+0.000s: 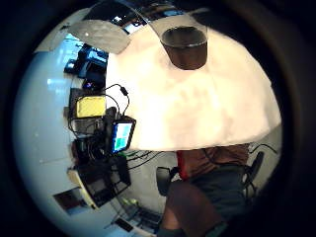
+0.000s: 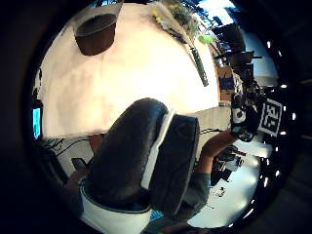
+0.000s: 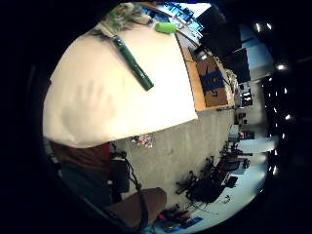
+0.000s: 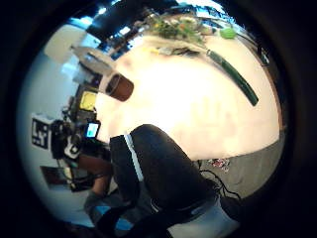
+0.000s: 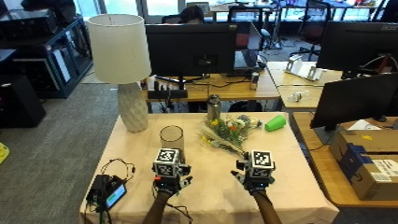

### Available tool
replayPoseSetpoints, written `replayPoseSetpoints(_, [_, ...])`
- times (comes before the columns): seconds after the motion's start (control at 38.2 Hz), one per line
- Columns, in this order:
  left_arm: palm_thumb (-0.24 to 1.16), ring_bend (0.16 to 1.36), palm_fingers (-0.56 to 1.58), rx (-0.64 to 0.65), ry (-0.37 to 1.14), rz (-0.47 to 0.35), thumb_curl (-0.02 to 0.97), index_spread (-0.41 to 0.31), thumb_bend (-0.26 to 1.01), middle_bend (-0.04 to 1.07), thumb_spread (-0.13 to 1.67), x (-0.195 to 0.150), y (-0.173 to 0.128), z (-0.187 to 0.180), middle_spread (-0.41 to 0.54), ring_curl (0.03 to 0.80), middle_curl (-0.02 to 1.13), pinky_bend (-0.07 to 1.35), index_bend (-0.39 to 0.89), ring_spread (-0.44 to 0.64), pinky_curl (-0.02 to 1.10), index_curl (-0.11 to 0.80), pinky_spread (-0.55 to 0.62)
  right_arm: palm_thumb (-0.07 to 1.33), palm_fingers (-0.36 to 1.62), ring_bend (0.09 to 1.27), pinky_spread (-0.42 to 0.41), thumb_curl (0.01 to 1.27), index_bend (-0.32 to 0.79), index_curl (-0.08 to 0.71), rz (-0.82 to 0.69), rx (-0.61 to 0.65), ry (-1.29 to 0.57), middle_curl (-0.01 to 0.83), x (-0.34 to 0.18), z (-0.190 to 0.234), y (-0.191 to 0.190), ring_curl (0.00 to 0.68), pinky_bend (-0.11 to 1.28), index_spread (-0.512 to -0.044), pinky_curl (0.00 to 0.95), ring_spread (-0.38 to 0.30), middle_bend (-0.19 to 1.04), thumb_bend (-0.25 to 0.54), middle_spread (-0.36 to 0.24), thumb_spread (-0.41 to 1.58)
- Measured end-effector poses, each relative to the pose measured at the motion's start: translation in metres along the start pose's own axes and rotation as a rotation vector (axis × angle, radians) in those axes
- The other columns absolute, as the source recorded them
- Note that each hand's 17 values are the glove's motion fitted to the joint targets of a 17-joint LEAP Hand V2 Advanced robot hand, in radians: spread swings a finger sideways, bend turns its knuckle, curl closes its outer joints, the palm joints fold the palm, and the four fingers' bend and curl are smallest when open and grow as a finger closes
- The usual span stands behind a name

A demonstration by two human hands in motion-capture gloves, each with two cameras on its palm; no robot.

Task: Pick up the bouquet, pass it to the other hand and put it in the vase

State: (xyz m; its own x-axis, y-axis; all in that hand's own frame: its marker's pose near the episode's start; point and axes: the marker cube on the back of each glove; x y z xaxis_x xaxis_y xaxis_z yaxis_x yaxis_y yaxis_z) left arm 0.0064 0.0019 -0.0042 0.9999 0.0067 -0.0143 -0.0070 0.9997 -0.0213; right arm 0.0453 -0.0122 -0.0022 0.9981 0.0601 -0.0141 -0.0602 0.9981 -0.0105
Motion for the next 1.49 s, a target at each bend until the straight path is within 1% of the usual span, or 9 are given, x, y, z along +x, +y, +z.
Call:
replayPoseSetpoints(0.39, [-0.04,0.58,-0.01,-0.019,-0.016,-0.018,0.183,-0.014,-0.04,0.20,1.04,0.004,0.000,-0.001,0.232,0.230,0.31,0.55,0.13,0.48,0.31,0.227,0.48,0.15,-0.01,0.22,0.303,0.24,0.12,0.230,0.157,-0.028,-0.039,0.314,0.077,0.024,-0.037,0.206,0.53,-0.395,0.330,0.188,0.20,-0.022,0.035,1.10])
replayPoseSetpoints(0.6, [-0.04,0.58,-0.01,0.002,-0.012,0.003,0.187,-0.014,-0.04,0.20,1.04,0.004,-0.008,0.006,0.233,0.234,0.31,0.55,0.13,0.48,0.31,0.234,0.48,0.16,-0.03,0.22,0.304,0.25,0.12,0.224,0.210,-0.058,-0.047,0.320,0.108,0.057,-0.065,0.214,0.54,-0.397,0.337,0.190,0.20,-0.022,0.042,1.09])
replayPoseSetpoints(0.73, [-0.04,0.58,-0.01,0.004,0.008,0.029,0.189,-0.014,-0.04,0.20,1.04,0.034,-0.014,0.008,0.233,0.237,0.32,0.55,0.13,0.48,0.31,0.237,0.48,0.17,-0.05,0.21,0.305,0.25,0.12,0.218,0.237,-0.077,-0.051,0.317,0.154,0.078,-0.082,0.217,0.56,-0.398,0.343,0.191,0.18,-0.020,0.047,1.08])
replayPoseSetpoints(0.89, [-0.04,0.58,-0.01,0.003,-0.001,0.008,0.191,-0.014,-0.04,0.20,1.04,0.003,-0.012,0.009,0.234,0.239,0.32,0.55,0.13,0.48,0.32,0.240,0.48,0.19,-0.07,0.21,0.308,0.26,0.11,0.208,0.165,0.076,-0.162,0.313,0.104,0.064,-0.097,0.223,0.57,-0.398,0.346,0.192,0.18,-0.020,0.054,1.06])
replayPoseSetpoints(1.05, [-0.04,0.58,-0.01,-0.015,-0.007,-0.011,0.192,-0.017,-0.04,0.20,1.04,0.002,-0.005,0.004,0.234,0.241,0.33,0.55,0.13,0.48,0.32,0.242,0.48,0.22,-0.08,0.20,0.310,0.27,0.11,0.199,0.220,-0.074,-0.097,0.308,0.115,0.089,-0.090,0.225,0.59,-0.391,0.349,0.199,0.18,-0.017,0.058,1.05])
replayPoseSetpoints(1.2, [-0.04,0.58,-0.01,-0.005,0.005,-0.001,0.193,-0.018,-0.04,0.19,1.04,-0.001,-0.008,0.007,0.234,0.243,0.33,0.55,0.13,0.48,0.32,0.244,0.48,0.25,-0.09,0.20,0.306,0.28,0.10,0.187,0.169,-0.278,-0.205,0.306,0.103,0.109,-0.080,0.230,0.59,-0.389,0.350,0.196,0.18,-0.018,0.060,1.03])
replayPoseSetpoints(1.31, [-0.04,0.58,-0.01,-0.014,0.009,-0.007,0.193,-0.018,-0.04,0.19,1.04,-0.002,0.000,0.001,0.234,0.244,0.33,0.55,0.13,0.48,0.32,0.245,0.48,0.30,-0.09,0.20,0.304,0.29,0.10,0.182,0.071,-0.301,-0.347,0.306,0.090,0.123,-0.084,0.233,0.58,-0.384,0.349,0.196,0.19,-0.004,0.061,1.03])
replayPoseSetpoints(1.41, [-0.04,0.58,-0.01,-0.021,0.009,-0.013,0.194,-0.018,-0.04,0.19,1.04,-0.004,0.001,0.001,0.234,0.245,0.33,0.55,0.13,0.48,0.32,0.246,0.48,0.34,-0.08,0.20,0.303,0.30,0.11,0.181,0.056,-0.285,-0.427,0.308,0.087,0.127,-0.083,0.236,0.57,-0.379,0.348,0.191,0.19,-0.012,0.061,1.03])
replayPoseSetpoints(1.49, [-0.04,0.58,-0.01,-0.006,0.014,-0.011,0.194,-0.018,-0.04,0.19,1.04,-0.006,-0.005,0.006,0.234,0.246,0.33,0.54,0.13,0.48,0.32,0.247,0.48,0.42,-0.04,0.22,0.299,0.31,0.12,0.188,0.051,-0.247,-0.483,0.315,0.085,0.127,-0.084,0.244,0.53,-0.370,0.338,0.178,0.21,0.016,0.048,1.05])
